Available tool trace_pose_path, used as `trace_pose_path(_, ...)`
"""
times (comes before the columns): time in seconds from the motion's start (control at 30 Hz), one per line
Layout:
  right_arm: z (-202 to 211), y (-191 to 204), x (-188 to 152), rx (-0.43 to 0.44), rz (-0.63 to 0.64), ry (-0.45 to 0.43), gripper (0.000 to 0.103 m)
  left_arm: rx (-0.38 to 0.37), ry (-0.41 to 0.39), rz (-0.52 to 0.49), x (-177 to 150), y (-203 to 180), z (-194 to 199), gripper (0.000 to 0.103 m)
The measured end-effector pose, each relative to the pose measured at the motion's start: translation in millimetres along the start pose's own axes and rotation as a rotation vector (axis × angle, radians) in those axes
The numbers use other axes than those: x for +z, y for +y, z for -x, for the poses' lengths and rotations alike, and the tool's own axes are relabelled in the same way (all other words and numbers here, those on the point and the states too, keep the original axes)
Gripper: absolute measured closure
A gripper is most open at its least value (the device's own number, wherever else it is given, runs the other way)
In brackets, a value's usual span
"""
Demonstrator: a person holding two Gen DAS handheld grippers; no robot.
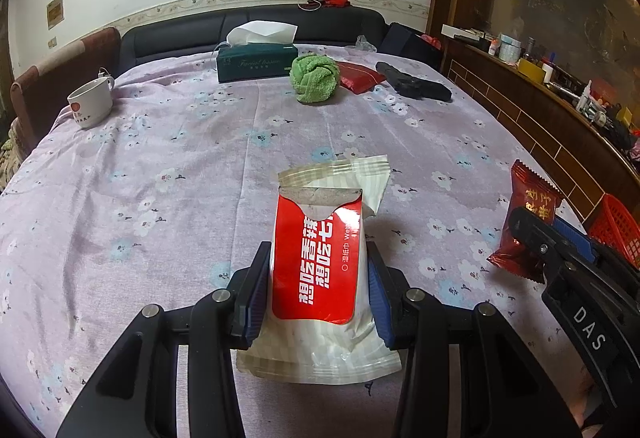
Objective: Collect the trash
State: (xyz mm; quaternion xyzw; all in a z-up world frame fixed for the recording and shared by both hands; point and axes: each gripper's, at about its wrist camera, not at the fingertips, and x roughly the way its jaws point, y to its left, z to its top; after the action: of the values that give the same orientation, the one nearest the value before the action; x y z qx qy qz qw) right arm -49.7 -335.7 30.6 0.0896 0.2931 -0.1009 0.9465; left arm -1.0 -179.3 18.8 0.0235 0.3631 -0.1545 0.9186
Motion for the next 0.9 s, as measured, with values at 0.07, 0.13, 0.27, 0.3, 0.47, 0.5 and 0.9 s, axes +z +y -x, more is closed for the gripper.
trace_pose_path(0.07, 0, 0, 0, 0.0, -0.001, -0.003, 0.07, -0.002, 0.003, -0.003, 0, -1, 0, 0.061)
trace_pose_path(0.13, 0, 0, 0, -0.001, -0.001, -0.005, 0.07, -0.004, 0.002, -0.003, 0, -1, 0, 0.061)
trace_pose_path(0.27, 1, 0, 0, -0.006, -0.006, -0.011, 0.07, -0.008, -0.002, -0.006, 0, -2, 0, 0.061)
trace_pose_path(0.3, 1, -1, 1, -0.008, -0.007, -0.014, 0.07, -0.012, -0.002, -0.007, 0, -2, 0, 0.061)
trace_pose_path(0.47, 13, -3, 3, -0.018, -0.003, -0.033, 0.07, -0.026, -0.009, -0.002, 0, -2, 2, 0.061)
trace_pose_path(0.5, 17, -4, 3, -0.015, -0.007, -0.033, 0.07, -0.025, -0.01, -0.003, 0, -2, 2, 0.061)
trace_pose_path(0.9, 53, -22, -5, -0.023, -0.04, -0.023, 0.07, -0.074, -0.018, 0.016, 2, -1, 7, 0.061)
